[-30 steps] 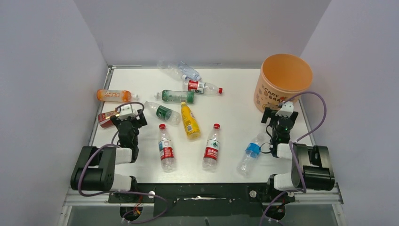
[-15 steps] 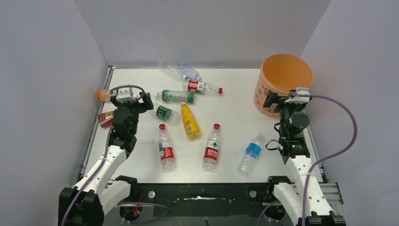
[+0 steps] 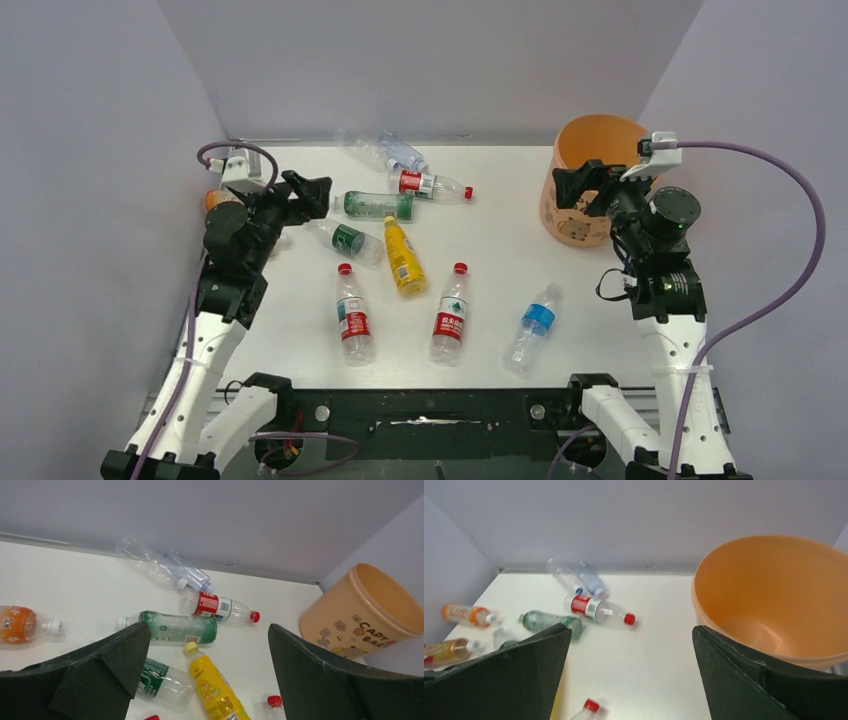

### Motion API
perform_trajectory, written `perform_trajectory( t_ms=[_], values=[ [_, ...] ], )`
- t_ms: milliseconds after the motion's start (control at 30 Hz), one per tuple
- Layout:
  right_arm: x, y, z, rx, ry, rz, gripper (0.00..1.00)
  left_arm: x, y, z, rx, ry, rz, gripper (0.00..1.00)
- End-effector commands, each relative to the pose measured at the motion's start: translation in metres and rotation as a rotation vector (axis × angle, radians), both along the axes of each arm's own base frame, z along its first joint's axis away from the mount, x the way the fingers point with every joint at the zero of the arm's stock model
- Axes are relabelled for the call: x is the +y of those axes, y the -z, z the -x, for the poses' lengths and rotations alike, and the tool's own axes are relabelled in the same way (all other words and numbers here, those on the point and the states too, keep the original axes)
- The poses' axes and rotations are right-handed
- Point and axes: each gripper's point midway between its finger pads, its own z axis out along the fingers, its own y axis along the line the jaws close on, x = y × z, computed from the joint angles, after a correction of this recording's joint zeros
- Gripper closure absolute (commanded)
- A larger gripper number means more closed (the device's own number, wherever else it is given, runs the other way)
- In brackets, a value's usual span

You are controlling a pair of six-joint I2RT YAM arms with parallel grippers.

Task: Put the plastic bottles in the bin
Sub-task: Pick up the plastic bottle at the center of the board.

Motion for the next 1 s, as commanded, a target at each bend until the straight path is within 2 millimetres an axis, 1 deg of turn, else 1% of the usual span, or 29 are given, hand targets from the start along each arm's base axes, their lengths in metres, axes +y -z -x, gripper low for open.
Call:
perform_trajectory(
  t_ms=[0, 33, 100, 167, 267, 400, 467, 533, 600, 733, 833, 967],
  values=[
    [0.025, 0.034, 0.014, 0.122, -0.130, -0.078, 0.02, -0.018, -0.013, 0.035, 0.015, 0.122, 0.123, 0.11],
    [0.026, 0.037, 0.018, 0.115, -0.127, -0.107, 0.02, -0.014, -0.010, 0.039, 0.009, 0.101, 0.154, 0.11],
    [0.021, 0.050, 0.018, 0.144, -0.071, -0.183, 0.02, -0.007, -0.009, 0.046, -0.003, 0.065, 0.199, 0.10],
    [0.017, 0.061, 0.015, 0.169, -0.042, -0.209, 0.02, -0.006, -0.008, 0.050, -0.003, 0.069, 0.190, 0.04],
    [0.020, 0.081, 0.008, 0.248, -0.044, -0.218, 0.02, -0.013, 0.003, 0.048, 0.058, 0.104, 0.163, 0.03],
    [0.027, 0.102, 0.001, 0.340, -0.073, -0.232, 0.02, -0.019, 0.026, 0.039, 0.188, 0.123, 0.117, 0.03],
    [0.032, 0.108, 0.000, 0.359, -0.094, -0.240, 0.02, -0.020, 0.037, 0.035, 0.243, 0.121, 0.112, 0.03],
    [0.036, 0.115, 0.001, 0.384, -0.110, -0.244, 0.02, -0.027, 0.043, 0.033, 0.273, 0.155, 0.113, 0.02],
    [0.040, 0.119, 0.003, 0.402, -0.124, -0.244, 0.02, -0.037, 0.046, 0.034, 0.278, 0.216, 0.112, 0.02],
    [0.047, 0.130, 0.007, 0.437, -0.149, -0.231, 0.02, -0.044, 0.045, 0.032, 0.274, 0.255, 0.112, 0.02],
    [0.054, 0.140, 0.010, 0.466, -0.169, -0.218, 0.02, -0.049, 0.047, 0.027, 0.321, 0.282, 0.095, 0.02],
    [0.070, 0.153, 0.010, 0.519, -0.211, -0.198, 0.02, -0.058, 0.067, 0.025, 0.403, 0.320, 0.103, 0.02]
  ],
)
